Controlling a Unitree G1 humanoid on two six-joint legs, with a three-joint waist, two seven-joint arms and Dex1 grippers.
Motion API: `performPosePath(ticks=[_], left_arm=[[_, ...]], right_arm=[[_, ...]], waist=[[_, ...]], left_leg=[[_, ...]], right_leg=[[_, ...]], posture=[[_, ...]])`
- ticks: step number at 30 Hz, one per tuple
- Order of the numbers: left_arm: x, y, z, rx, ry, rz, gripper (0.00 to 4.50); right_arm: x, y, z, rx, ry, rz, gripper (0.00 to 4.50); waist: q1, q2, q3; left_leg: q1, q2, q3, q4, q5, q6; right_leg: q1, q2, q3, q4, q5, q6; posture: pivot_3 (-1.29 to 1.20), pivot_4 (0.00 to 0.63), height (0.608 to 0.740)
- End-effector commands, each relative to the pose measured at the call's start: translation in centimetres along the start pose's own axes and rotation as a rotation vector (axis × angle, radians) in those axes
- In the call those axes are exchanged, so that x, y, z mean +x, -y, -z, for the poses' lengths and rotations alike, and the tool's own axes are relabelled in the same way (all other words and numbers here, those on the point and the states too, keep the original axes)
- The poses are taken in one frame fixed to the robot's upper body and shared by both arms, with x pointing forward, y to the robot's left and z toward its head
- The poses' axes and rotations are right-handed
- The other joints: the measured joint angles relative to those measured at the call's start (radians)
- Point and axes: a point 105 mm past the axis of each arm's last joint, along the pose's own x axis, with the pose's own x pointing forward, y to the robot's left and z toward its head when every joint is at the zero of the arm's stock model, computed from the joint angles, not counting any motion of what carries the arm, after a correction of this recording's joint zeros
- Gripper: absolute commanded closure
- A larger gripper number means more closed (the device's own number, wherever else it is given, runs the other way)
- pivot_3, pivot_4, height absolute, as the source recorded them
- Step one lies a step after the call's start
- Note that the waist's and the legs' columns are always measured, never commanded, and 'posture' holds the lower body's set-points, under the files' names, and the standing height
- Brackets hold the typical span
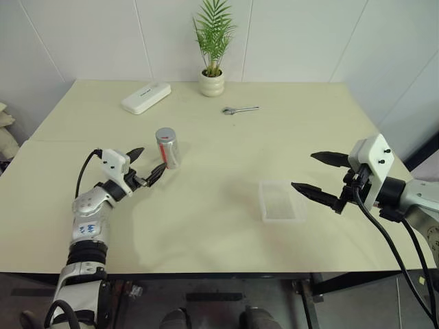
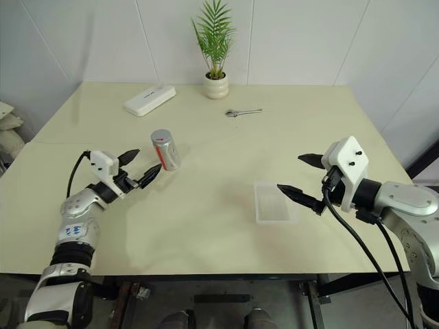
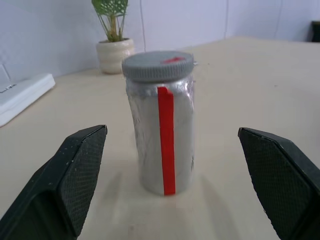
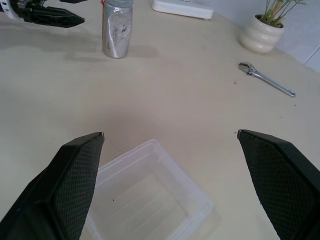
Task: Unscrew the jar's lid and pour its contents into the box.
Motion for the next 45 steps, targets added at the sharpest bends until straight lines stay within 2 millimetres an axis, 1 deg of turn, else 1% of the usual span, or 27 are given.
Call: performPosePath(ticks=[1,6,10,14,19,22,25,28,30,34,38,45], left_arm=[[1.0,-0.5,-0.1,0.020,-0.008,-0.064,0.02],[1.9,-0.4,-0.1,0.025,-0.009,-0.068,0.02],[2.6,-0.6,-0.2,0.018,-0.009,-0.108,0.02],[3.1,0.1,-0.3,0.017,0.004,-0.083,0.02],[3.6,0.3,-0.4,0.013,0.012,-0.076,0.02],[4.0,0.4,-0.9,-0.001,0.041,-0.086,0.02],[4.1,0.2,-1.0,0.002,0.041,-0.088,0.02],[4.4,0.3,-1.1,-0.003,0.042,-0.089,0.02],[4.7,0.4,-1.2,-0.006,0.042,-0.088,0.02],[4.8,0.3,-1.2,-0.015,0.040,-0.095,0.02],[5.1,0.5,-0.9,-0.021,0.032,-0.091,0.02],[5.5,0.3,-0.8,-0.036,0.027,-0.122,0.02]], right_arm=[[0.1,-0.6,-0.9,-0.035,0.037,-0.010,0.00],[0.6,-0.9,-0.7,-0.023,0.043,-0.030,0.00],[1.0,-1.1,-0.4,-0.007,0.061,-0.039,0.00],[1.0,-1.3,-0.2,0.006,0.074,-0.050,0.00],[1.2,-1.2,-0.1,0.001,0.076,-0.045,0.00],[1.4,-1.4,-0.3,0.006,0.094,-0.057,0.00],[1.4,-1.6,-0.7,0.020,0.121,-0.072,0.00],[1.2,-1.7,-1.7,0.044,0.196,-0.096,0.00],[1.1,-1.6,-2.1,0.043,0.221,-0.104,0.00],[1.0,-1.8,-2.3,0.042,0.234,-0.133,0.00],[1.1,-1.6,-1.9,0.022,0.209,-0.124,0.00],[1.2,-1.6,-1.7,0.023,0.195,-0.121,0.00]], waist=[[0.001,0.000,0.000],[-0.003,0.000,0.000],[0.000,0.000,0.000],[0.001,0.000,0.000],[-0.002,-0.001,0.001],[0.000,-0.001,0.001],[-0.001,-0.001,0.001],[-0.001,-0.001,0.001],[0.000,-0.001,0.001],[0.001,-0.001,0.001],[0.000,-0.001,0.001],[0.000,-0.001,0.001]], left_leg=[[0.000,0.000,0.000,0.000,0.000,0.000],[0.000,0.000,0.000,0.000,0.000,0.000],[0.000,0.000,0.000,0.001,0.000,0.000],[0.000,0.000,0.000,0.000,0.000,0.000],[0.000,0.000,0.000,0.000,0.000,-0.001],[0.000,0.000,0.000,0.000,0.000,-0.001],[0.000,0.000,0.000,0.000,0.001,-0.001],[0.000,0.000,0.000,0.000,0.001,-0.001],[0.000,0.000,0.000,0.000,0.001,-0.001],[0.000,0.000,0.000,0.000,0.001,-0.001],[0.000,0.000,0.000,0.000,0.001,-0.001],[0.000,0.000,0.000,0.000,0.001,-0.001]], right_leg=[[0.000,0.000,0.000,0.000,0.000,0.000],[0.000,0.001,0.000,0.000,0.000,0.000],[0.000,0.001,0.000,0.000,0.000,0.000],[0.000,0.001,0.000,0.000,0.000,0.000],[0.000,0.001,0.000,0.000,0.000,0.000],[0.000,0.001,0.000,0.000,0.000,0.000],[0.000,0.001,0.000,0.000,0.000,0.000],[0.000,0.001,0.000,0.000,0.000,0.000],[0.000,0.001,0.000,0.000,0.000,0.000],[0.000,0.001,0.000,0.000,0.000,0.000],[0.000,0.001,0.000,-0.001,0.000,0.001],[0.000,0.001,0.000,0.000,0.000,0.001]], posture=[[0.00,0.150,0.740],[0.00,0.150,0.740],[0.00,0.150,0.740],[0.00,0.150,0.740],[0.00,0.150,0.740],[0.00,0.150,0.740],[0.00,0.150,0.740],[0.00,0.150,0.740],[0.00,0.150,0.740],[0.00,0.150,0.740],[0.00,0.150,0.740],[0.00,0.150,0.740]])
